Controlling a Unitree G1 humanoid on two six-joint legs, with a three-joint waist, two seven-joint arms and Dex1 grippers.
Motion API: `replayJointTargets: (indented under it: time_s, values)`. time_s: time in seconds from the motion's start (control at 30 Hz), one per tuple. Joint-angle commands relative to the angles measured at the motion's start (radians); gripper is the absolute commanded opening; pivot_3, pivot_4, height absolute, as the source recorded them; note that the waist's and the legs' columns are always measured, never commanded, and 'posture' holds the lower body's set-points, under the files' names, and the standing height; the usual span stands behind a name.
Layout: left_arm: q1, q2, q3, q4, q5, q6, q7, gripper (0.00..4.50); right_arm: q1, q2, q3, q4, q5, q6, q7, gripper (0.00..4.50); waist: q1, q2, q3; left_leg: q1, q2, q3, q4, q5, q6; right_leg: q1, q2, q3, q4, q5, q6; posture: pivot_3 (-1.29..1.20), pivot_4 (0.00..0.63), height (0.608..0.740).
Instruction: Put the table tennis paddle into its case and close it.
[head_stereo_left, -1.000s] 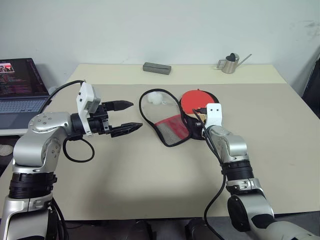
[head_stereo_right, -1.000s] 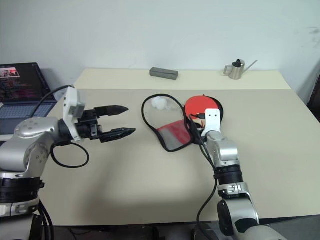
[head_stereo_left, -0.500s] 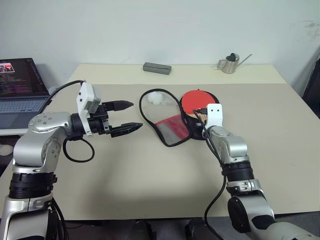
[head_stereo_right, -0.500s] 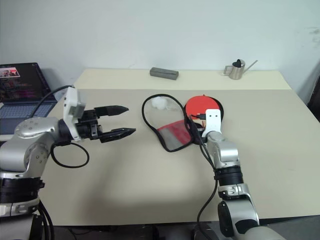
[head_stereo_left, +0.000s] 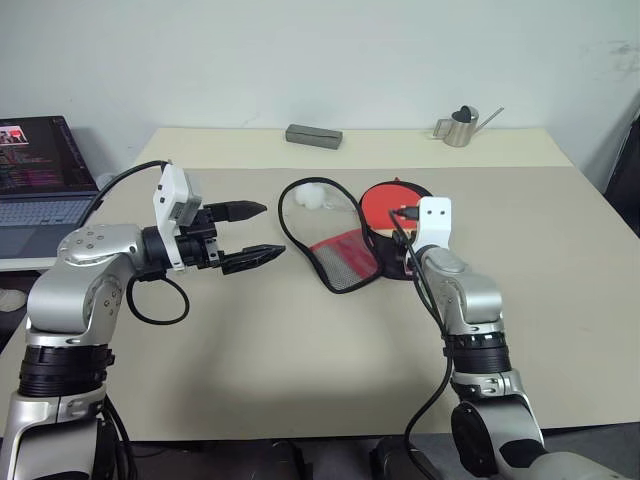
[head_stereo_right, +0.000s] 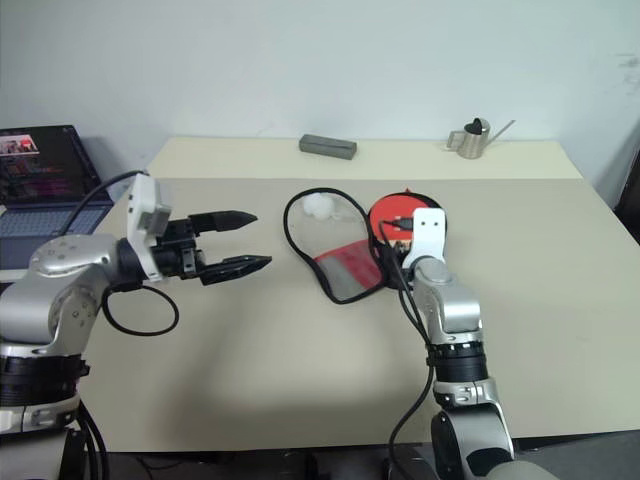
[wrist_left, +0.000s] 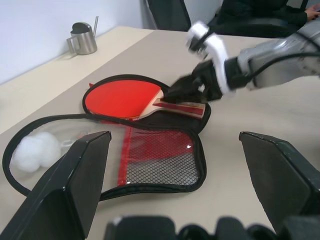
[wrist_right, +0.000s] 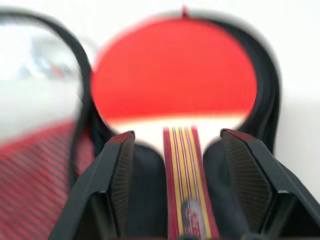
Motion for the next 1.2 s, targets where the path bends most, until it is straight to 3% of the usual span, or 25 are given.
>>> replayJointTargets:
  time_s: [0.03, 0.3, 0.6, 0.93, 1.03, 1.2]
  values:
    - [-0.012, 0.004, 0.033, -0.003, -0.012, -0.013, 0.017, 4.50, 0.002, -0.040, -0.015, -0.117, 0.061, 0.077, 0.073, 2.98, 0.000, 0.000, 0.000, 0.000, 0.000, 0.000, 0.000, 0.000, 0.000, 0.000, 0.000, 0.000, 0.000, 0.000, 0.000, 0.00, 0.150, 0.740]
    - [-0.007, 0.015, 0.054, 0.069, -0.001, -0.030, 0.040, 4.50, 0.001, -0.254, -0.050, -0.103, 0.171, 0.055, 0.332, 2.98, 0.001, 0.000, 0.000, 0.000, 0.000, 0.000, 0.000, 0.000, 0.000, 0.000, 0.000, 0.000, -0.001, 0.000, 0.000, 0.00, 0.150, 0.740]
    - [-0.020, 0.029, 0.039, 0.244, 0.062, -0.077, 0.039, 4.50, -0.023, -0.552, -0.024, -0.086, 0.327, 0.058, 0.746, 2.98, 0.001, -0.001, 0.001, 0.000, 0.000, 0.001, 0.000, 0.000, 0.000, 0.000, 0.000, 0.000, -0.002, 0.000, 0.000, 0.00, 0.150, 0.740]
    - [-0.157, -0.023, -0.017, 0.458, 0.178, -0.153, 0.089, 4.50, -0.083, -0.631, 0.004, -0.018, 0.320, -0.030, 0.847, 2.98, 0.006, -0.004, 0.002, 0.000, 0.000, 0.001, 0.000, 0.000, 0.001, 0.001, 0.000, 0.000, -0.003, 0.000, 0.000, 0.00, 0.150, 0.740]
    - [-0.189, -0.040, -0.040, 0.515, 0.223, -0.192, 0.112, 3.97, -0.075, -0.647, 0.007, -0.032, 0.328, -0.033, 0.871, 3.01, 0.009, -0.004, 0.002, 0.000, 0.000, 0.001, 0.000, 0.000, 0.001, 0.001, 0.000, 0.000, -0.003, 0.000, 0.000, 0.00, 0.150, 0.740]
    - [-0.289, -0.078, -0.098, 0.708, 0.351, -0.296, 0.219, 2.28, -0.062, -0.696, -0.007, -0.060, 0.367, -0.032, 0.942, 3.01, 0.021, -0.005, 0.003, 0.000, 0.000, 0.004, 0.000, 0.000, 0.001, 0.001, 0.000, 0.000, -0.002, 0.000, 0.000, 0.00, 0.150, 0.740]
